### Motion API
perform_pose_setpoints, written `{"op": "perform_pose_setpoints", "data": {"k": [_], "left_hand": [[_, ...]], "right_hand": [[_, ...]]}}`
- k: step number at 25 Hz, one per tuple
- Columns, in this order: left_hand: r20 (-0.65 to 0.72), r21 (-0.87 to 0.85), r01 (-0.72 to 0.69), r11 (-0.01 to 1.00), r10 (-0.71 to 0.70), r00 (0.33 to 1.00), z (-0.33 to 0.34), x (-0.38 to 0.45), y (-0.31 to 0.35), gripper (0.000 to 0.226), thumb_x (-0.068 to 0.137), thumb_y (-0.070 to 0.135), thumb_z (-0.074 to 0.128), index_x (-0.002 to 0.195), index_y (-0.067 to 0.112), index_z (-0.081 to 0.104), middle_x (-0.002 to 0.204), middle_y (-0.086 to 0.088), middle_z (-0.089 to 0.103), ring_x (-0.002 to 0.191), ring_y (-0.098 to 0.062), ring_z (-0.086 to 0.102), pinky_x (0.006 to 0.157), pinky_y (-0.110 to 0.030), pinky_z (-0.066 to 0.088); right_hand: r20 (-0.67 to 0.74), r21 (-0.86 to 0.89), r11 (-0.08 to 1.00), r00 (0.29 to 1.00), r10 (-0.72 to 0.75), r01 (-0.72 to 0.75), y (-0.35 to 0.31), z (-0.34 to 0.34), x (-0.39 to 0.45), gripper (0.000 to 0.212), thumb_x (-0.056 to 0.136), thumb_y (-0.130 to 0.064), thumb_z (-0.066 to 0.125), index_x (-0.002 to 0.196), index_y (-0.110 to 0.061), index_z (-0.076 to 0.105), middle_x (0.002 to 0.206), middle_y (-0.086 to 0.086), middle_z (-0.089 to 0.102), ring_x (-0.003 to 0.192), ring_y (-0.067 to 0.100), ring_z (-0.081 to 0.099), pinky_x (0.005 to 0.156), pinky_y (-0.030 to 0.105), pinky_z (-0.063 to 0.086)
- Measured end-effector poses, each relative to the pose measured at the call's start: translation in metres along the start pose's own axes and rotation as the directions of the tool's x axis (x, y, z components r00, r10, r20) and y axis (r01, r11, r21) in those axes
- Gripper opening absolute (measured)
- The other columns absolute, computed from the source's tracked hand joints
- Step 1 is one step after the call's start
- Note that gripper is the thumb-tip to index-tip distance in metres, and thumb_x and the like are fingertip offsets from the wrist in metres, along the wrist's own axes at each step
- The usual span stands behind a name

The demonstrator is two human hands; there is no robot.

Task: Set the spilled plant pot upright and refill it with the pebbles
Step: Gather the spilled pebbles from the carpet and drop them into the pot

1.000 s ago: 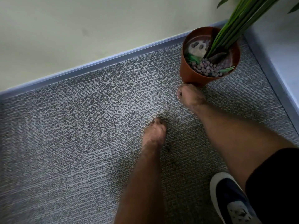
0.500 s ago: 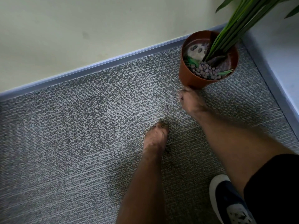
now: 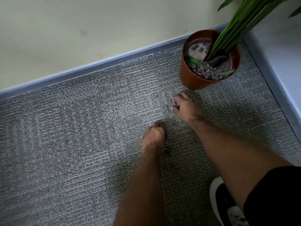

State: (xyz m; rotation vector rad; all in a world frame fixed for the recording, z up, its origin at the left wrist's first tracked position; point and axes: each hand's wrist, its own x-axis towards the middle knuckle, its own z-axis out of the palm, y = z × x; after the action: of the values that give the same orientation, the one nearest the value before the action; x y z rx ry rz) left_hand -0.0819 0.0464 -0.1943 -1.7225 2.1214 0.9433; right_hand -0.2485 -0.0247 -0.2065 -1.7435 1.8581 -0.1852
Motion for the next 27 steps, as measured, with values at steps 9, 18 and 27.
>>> {"op": "perform_pose_setpoints", "data": {"k": [9, 18, 27], "left_hand": [[0.07, -0.134, 0.116, 0.984, -0.107, 0.992, -0.004, 0.004, -0.006, 0.03, 0.09, 0.008, 0.068, 0.118, 0.018, 0.064, 0.13, -0.005, 0.054, 0.111, -0.027, 0.064, 0.098, -0.043, 0.055], [-0.024, -0.092, 0.172, 0.981, -0.174, 0.984, -0.007, -0.011, -0.018, 0.03, 0.09, 0.015, 0.06, 0.12, 0.02, 0.064, 0.126, -0.006, 0.058, 0.11, -0.029, 0.062, 0.096, -0.044, 0.054], [0.042, -0.202, 0.333, 0.921, -0.332, 0.942, 0.0, -0.031, -0.026, 0.05, 0.09, 0.013, 0.059, 0.139, 0.019, 0.049, 0.137, -0.011, 0.054, 0.117, -0.032, 0.062, 0.098, -0.044, 0.054]], "right_hand": [[0.266, -0.242, 0.939, 0.947, -0.179, 0.246, -0.048, -0.003, 0.028, 0.07, 0.103, -0.012, 0.045, 0.16, -0.028, 0.01, 0.168, -0.008, -0.001, 0.154, 0.019, 0.007, 0.119, 0.036, 0.001], [0.254, -0.509, 0.769, 0.922, -0.293, 0.386, -0.034, -0.004, 0.023, 0.04, 0.085, -0.004, 0.067, 0.122, -0.017, 0.065, 0.133, 0.002, 0.06, 0.121, 0.02, 0.052, 0.109, 0.037, 0.044], [0.089, -0.423, 0.881, 0.977, -0.192, 0.212, -0.017, -0.002, 0.007, 0.035, 0.099, -0.041, 0.052, 0.127, -0.021, 0.057, 0.137, 0.006, 0.05, 0.122, 0.023, 0.049, 0.095, 0.039, 0.051]]}}
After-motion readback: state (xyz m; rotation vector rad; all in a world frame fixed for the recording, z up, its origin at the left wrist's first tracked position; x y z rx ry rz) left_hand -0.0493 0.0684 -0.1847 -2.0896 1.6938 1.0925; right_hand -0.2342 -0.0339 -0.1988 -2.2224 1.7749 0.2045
